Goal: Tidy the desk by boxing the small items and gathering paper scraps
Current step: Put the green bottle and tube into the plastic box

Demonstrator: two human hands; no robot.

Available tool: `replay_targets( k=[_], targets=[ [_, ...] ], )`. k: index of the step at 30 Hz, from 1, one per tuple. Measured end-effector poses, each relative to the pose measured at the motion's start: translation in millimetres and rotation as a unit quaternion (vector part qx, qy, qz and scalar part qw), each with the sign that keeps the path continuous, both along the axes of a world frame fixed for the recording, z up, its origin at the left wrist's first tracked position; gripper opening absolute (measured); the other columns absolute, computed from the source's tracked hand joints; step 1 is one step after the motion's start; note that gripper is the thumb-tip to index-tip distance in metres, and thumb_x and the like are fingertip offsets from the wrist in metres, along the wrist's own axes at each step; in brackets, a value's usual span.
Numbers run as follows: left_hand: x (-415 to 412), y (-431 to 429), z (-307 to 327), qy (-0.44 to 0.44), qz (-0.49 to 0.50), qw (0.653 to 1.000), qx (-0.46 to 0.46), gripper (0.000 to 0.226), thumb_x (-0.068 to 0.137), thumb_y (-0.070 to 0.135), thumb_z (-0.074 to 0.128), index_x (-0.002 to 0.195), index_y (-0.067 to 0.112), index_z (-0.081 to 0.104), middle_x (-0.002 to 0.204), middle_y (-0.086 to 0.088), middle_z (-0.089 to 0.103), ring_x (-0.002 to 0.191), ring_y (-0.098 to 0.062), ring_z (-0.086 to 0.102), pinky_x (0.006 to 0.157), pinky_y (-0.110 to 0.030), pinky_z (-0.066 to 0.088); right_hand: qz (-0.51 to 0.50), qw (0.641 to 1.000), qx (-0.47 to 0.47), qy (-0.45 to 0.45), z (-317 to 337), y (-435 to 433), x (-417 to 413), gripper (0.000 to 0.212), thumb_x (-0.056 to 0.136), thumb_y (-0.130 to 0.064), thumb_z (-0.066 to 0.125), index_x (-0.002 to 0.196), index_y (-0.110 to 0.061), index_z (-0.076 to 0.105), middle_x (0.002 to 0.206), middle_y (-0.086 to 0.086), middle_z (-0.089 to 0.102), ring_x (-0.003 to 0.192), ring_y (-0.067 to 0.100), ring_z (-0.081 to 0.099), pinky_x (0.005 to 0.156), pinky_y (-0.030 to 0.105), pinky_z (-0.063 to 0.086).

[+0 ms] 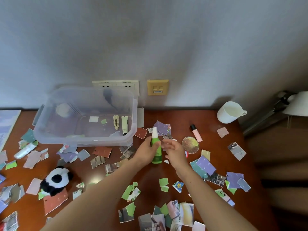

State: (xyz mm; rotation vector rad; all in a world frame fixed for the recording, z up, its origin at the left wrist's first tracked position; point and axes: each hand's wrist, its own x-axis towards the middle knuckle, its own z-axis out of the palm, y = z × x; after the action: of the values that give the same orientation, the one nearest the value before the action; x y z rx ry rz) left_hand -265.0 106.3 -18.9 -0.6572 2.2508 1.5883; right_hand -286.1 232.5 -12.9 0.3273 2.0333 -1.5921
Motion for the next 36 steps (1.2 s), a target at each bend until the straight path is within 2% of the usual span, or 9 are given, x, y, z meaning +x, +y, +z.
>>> replay_targets(
  k=[2, 5, 8, 12, 19, 25, 29, 32, 36],
  targets=[
    [-3.6, 9.4, -2.2, -0.018, 0.006, 1.000, 0.014, 0.029, 0.100, 0.032, 0.045, 0.125, 0.016, 0.046, 0.110, -0.005, 0.060, 0.097, -0.021, 0.059, 0.084, -0.034, 0.048, -0.004, 0.998, 0.054, 0.035, -5.3, 11.6, -0.8, 0.035, 0.090, 0.005, 0.044, 0.103, -0.022, 0.063, 0.104, -0.002, 0.068, 0.106, 0.016, 0.062, 0.086, 0.027, 0.049],
    [-6.3, 21.3, -8.5, -0.050, 0.042, 0.995, 0.080, 0.033, 0.099, 0.038, 0.044, 0.121, 0.013, 0.046, 0.093, -0.009, 0.058, 0.081, -0.027, 0.061, 0.075, -0.047, 0.057, 0.046, 0.970, 0.211, 0.112, -12.8, 24.4, -2.6, 0.031, 0.087, -0.005, 0.056, 0.106, -0.026, 0.067, 0.110, -0.005, 0.067, 0.106, 0.016, 0.060, 0.079, 0.028, 0.051],
    [-6.8, 27.2, -11.2, -0.076, 0.067, 0.989, 0.110, 0.029, 0.101, 0.037, 0.039, 0.118, 0.014, 0.045, 0.083, -0.010, 0.054, 0.062, -0.019, 0.056, 0.052, -0.031, 0.054, 0.127, 0.915, 0.344, 0.166, -19.0, 32.8, -6.6, 0.030, 0.087, -0.016, 0.063, 0.113, -0.029, 0.066, 0.120, -0.006, 0.063, 0.118, 0.020, 0.049, 0.092, 0.036, 0.047],
    [-6.7, 28.3, -17.1, -0.091, 0.078, 0.985, 0.125, 0.032, 0.101, 0.036, 0.039, 0.119, 0.012, 0.049, 0.083, -0.010, 0.054, 0.057, -0.017, 0.054, 0.049, -0.027, 0.050, 0.196, 0.884, 0.393, 0.158, -23.8, 39.5, -8.4, 0.041, 0.085, -0.015, 0.060, 0.122, -0.031, 0.060, 0.130, -0.004, 0.055, 0.126, 0.023, 0.038, 0.105, 0.041, 0.032],
    [-7.8, 30.3, -26.4, -0.105, 0.084, 0.983, 0.127, 0.038, 0.099, 0.039, 0.041, 0.120, 0.008, 0.050, 0.089, -0.011, 0.056, 0.055, -0.017, 0.057, 0.047, -0.026, 0.049, 0.225, 0.851, 0.432, 0.193, -34.7, 43.2, -1.0, 0.045, 0.084, -0.015, 0.063, 0.126, -0.031, 0.059, 0.131, -0.005, 0.052, 0.128, 0.021, 0.038, 0.111, 0.039, 0.025],
    [-4.1, 29.6, -26.5, -0.103, 0.083, 0.983, 0.131, 0.036, 0.100, 0.037, 0.041, 0.118, 0.007, 0.050, 0.089, -0.012, 0.055, 0.055, -0.017, 0.057, 0.047, -0.026, 0.048, 0.196, 0.860, 0.434, 0.186, -36.5, 40.0, -1.6, 0.033, 0.084, -0.019, 0.067, 0.114, -0.032, 0.066, 0.117, -0.007, 0.062, 0.116, 0.019, 0.047, 0.106, 0.037, 0.027],
    [-3.1, 29.0, -21.0, -0.097, 0.092, 0.978, 0.157, 0.031, 0.101, 0.033, 0.041, 0.115, 0.008, 0.052, 0.085, -0.012, 0.054, 0.052, -0.016, 0.056, 0.048, -0.027, 0.048, 0.174, 0.874, 0.416, 0.183, -34.8, 38.3, 3.3, 0.023, 0.090, -0.020, 0.063, 0.110, -0.027, 0.071, 0.109, -0.004, 0.066, 0.100, 0.020, 0.058, 0.090, 0.032, 0.035],
    [-0.8, 27.9, -13.1, -0.091, 0.110, 0.976, 0.162, 0.027, 0.101, 0.032, 0.043, 0.114, 0.010, 0.052, 0.085, -0.012, 0.056, 0.052, -0.017, 0.056, 0.049, -0.027, 0.049, 0.115, 0.931, 0.315, 0.145, -33.8, 34.9, 4.2, 0.021, 0.095, -0.021, 0.057, 0.110, -0.019, 0.071, 0.109, 0.001, 0.062, 0.097, 0.023, 0.061, 0.079, 0.027, 0.045],
    [3.9, 24.3, 0.9, -0.066, 0.132, 0.975, 0.166, 0.029, 0.100, 0.032, 0.046, 0.117, 0.008, 0.050, 0.084, -0.011, 0.057, 0.051, -0.018, 0.056, 0.048, -0.028, 0.049, 0.027, 0.984, 0.150, 0.095, -12.7, 26.0, 5.1, 0.016, 0.097, -0.022, 0.048, 0.100, -0.021, 0.063, 0.087, 0.002, 0.067, 0.073, 0.022, 0.068, 0.064, 0.033, 0.056]
  ],
)
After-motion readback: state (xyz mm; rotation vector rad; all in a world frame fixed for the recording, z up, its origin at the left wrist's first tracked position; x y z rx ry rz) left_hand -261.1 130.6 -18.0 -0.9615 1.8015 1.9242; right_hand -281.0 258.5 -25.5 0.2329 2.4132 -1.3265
